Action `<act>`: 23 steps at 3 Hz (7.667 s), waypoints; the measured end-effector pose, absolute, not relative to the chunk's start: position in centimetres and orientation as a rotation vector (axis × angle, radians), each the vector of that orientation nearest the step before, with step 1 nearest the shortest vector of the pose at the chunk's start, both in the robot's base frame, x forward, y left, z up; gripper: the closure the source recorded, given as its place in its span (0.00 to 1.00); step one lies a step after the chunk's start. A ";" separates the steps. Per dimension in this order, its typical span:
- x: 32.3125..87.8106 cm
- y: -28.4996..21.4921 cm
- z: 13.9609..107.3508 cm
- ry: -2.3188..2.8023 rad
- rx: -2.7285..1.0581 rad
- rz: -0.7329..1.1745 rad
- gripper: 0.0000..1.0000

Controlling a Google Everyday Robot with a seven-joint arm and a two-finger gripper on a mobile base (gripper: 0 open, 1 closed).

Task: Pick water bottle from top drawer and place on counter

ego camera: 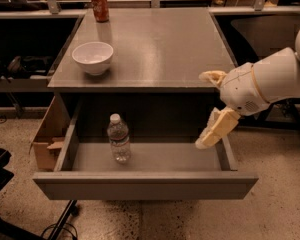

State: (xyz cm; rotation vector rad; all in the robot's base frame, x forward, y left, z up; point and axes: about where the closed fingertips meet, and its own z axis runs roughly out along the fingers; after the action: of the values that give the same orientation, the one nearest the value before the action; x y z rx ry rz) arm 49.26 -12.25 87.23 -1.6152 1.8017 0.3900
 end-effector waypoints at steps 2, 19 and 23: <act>51.1 -7.6 85.7 1.638 -1.616 0.499 0.00; 81.2 -0.5 103.3 1.556 -0.915 0.554 1.00; 91.4 -2.6 96.8 1.532 -0.653 0.462 1.00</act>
Offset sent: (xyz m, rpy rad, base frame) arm 0.0157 0.0371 -0.0119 0.1058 -0.0350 0.0739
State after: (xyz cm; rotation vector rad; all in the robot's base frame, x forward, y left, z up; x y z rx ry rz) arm 91.42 -2.57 96.83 -0.6533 1.5319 0.4624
